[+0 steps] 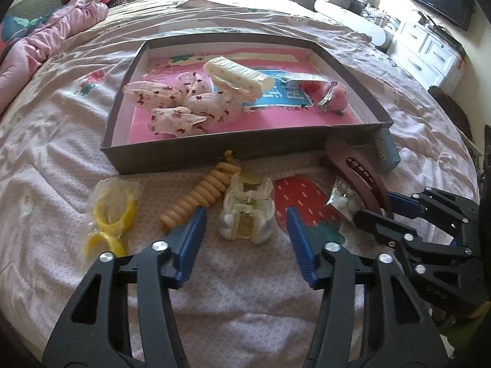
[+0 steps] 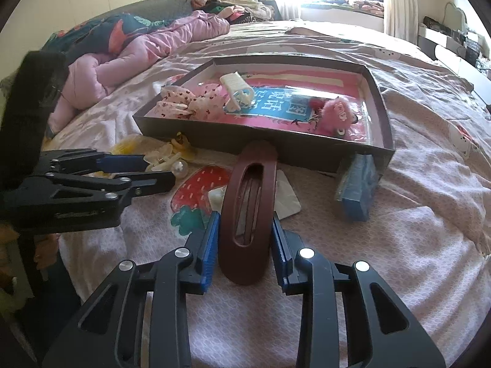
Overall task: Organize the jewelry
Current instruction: 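Grasp the brown oval clip with the right tool while the left tool grasps the clear claw clip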
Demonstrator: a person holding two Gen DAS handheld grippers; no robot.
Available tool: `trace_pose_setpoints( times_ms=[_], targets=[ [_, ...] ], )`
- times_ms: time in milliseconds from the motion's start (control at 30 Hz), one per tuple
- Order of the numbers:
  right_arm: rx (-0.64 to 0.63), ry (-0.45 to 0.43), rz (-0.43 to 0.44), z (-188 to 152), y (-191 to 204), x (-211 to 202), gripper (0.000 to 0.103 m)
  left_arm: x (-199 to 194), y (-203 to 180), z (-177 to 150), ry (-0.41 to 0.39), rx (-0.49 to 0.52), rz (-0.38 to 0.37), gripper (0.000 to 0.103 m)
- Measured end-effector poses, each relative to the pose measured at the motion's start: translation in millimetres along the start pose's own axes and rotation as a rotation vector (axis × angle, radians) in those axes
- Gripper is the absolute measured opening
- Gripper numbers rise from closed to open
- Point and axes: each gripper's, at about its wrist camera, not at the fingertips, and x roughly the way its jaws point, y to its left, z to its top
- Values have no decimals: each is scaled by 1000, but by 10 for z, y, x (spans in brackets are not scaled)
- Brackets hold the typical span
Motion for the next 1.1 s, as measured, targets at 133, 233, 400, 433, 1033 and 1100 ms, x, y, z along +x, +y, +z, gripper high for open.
trace_pose_setpoints(
  times_ms=[133, 233, 400, 433, 1033, 1100],
  targets=[
    [7, -15, 3, -6, -51, -82, 30, 70, -29, 13, 9, 4, 9, 35],
    [10, -23, 1, -3, -79, -137, 29, 84, -28, 16, 12, 4, 14, 31],
    [26, -35, 1, -15, -136, -210, 29, 52, -10, 10, 2, -9, -3, 31],
    [26, -36, 1, -13, -138, -222, 29, 42, -18, 9, 0, -9, -7, 31],
    [40, -47, -8, -29, -230, -355, 26, -209, -254, 87, -70, 28, -56, 31],
    [51, -52, -1, -47, -264, -372, 26, -211, -250, 85, -69, 27, -55, 31]
  ],
)
